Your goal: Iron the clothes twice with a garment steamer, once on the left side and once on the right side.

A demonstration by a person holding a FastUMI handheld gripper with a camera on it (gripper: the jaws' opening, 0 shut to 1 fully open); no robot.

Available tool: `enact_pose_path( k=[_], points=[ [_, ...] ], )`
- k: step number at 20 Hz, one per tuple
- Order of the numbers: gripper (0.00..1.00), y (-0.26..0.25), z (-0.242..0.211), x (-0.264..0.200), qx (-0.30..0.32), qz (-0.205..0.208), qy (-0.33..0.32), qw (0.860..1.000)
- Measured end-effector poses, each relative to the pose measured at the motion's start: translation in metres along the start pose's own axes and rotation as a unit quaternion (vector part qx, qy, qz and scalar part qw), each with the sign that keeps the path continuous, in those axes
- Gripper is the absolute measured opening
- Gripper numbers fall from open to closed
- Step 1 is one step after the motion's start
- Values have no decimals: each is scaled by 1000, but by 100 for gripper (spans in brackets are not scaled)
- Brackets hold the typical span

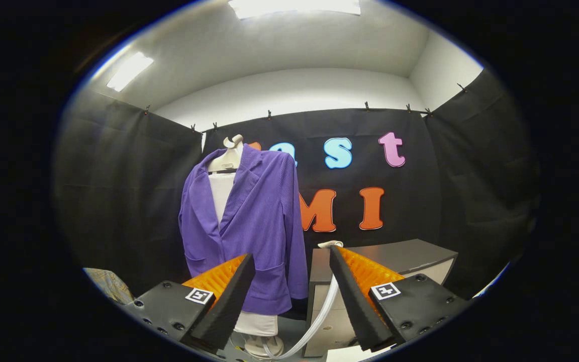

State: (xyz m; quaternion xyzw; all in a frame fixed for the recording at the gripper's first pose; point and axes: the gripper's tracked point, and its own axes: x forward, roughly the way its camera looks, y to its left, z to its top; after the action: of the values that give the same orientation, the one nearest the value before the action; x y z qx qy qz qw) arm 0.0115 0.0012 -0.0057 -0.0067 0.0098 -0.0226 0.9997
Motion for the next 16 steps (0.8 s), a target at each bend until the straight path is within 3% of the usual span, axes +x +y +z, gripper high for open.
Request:
enact_pose_path(
  k=[4,7,10,16],
  points=[
    [98,-2,7,43,5,-22,7,1000],
    [98,-11,16,84,-25,-51,4,998],
    [99,-15,-4,130,-38,-64,36,997],
    [98,-70,-10,244,-36,-108,86,990]
  ],
)
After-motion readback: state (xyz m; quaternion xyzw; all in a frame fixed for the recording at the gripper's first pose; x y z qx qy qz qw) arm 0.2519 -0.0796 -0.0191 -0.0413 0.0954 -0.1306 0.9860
